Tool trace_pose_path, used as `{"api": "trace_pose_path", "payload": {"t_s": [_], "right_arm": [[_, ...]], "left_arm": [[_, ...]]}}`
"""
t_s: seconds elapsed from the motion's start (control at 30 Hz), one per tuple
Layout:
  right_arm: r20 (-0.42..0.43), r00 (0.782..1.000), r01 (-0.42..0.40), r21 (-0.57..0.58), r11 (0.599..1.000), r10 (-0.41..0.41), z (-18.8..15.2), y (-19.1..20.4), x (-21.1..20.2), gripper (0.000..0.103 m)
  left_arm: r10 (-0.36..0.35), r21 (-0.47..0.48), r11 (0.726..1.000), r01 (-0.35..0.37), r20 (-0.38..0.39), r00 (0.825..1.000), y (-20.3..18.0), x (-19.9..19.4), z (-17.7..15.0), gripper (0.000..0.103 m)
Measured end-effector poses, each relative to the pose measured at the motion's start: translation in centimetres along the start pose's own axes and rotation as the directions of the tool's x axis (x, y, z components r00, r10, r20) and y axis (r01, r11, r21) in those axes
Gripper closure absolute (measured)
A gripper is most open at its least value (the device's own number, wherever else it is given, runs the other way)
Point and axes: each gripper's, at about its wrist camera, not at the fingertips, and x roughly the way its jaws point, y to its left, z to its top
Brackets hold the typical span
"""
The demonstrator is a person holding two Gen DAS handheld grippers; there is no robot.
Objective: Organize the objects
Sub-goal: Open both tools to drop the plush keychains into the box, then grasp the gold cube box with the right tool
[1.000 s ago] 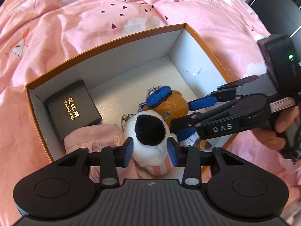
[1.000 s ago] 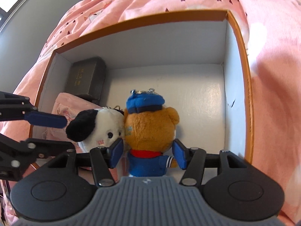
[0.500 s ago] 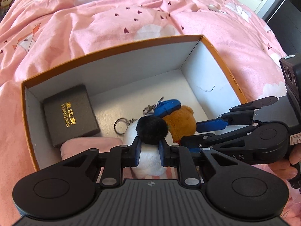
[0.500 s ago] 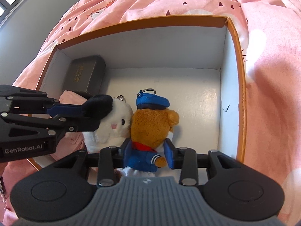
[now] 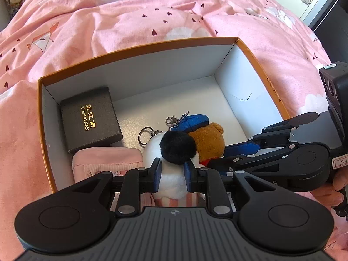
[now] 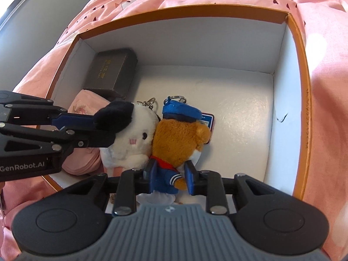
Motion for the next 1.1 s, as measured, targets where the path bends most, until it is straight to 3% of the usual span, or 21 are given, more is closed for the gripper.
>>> {"api": "trace_pose_path", "payload": {"t_s": [0.33, 0.6, 0.8, 0.97, 1.1], "right_arm": [[0.169, 0.984, 0.057, -0.052, 0.997, -0.048, -2.2, 2.2, -5.1, 0.07], [0.263, 0.965, -0.015, -0.038, 0.999, 0.024, -6.3, 3.4, -10.8, 0.07], [0.16, 0.985, -0.075, 0.027, 0.997, 0.069, -10.6, 3.9, -11.1, 0.068], [0.034, 0.999, -0.039, 0.075, 0.996, 0.036, -14.4, 4.4, -9.5, 0.061], [-0.007, 1.0, -0.022, 0.105, 0.994, 0.023, -17.0, 4.8, -9.2, 0.052]], "left_arm": [[-0.025, -0.009, 1.0, 0.027, 0.163, 0.986, -1.9, -5.9, -3.1, 0.077], [-0.063, 0.014, 0.998, 0.062, 0.146, 0.987, -4.3, -7.8, -7.8, 0.077], [-0.095, 0.004, 0.995, 0.095, 0.049, 0.994, -5.2, -6.4, -11.7, 0.077], [-0.154, -0.017, 0.988, 0.153, -0.054, 0.987, -6.1, -4.8, -14.0, 0.071], [-0.148, -0.034, 0.989, 0.145, -0.12, 0.982, -6.7, -3.8, -14.9, 0.071]]}}
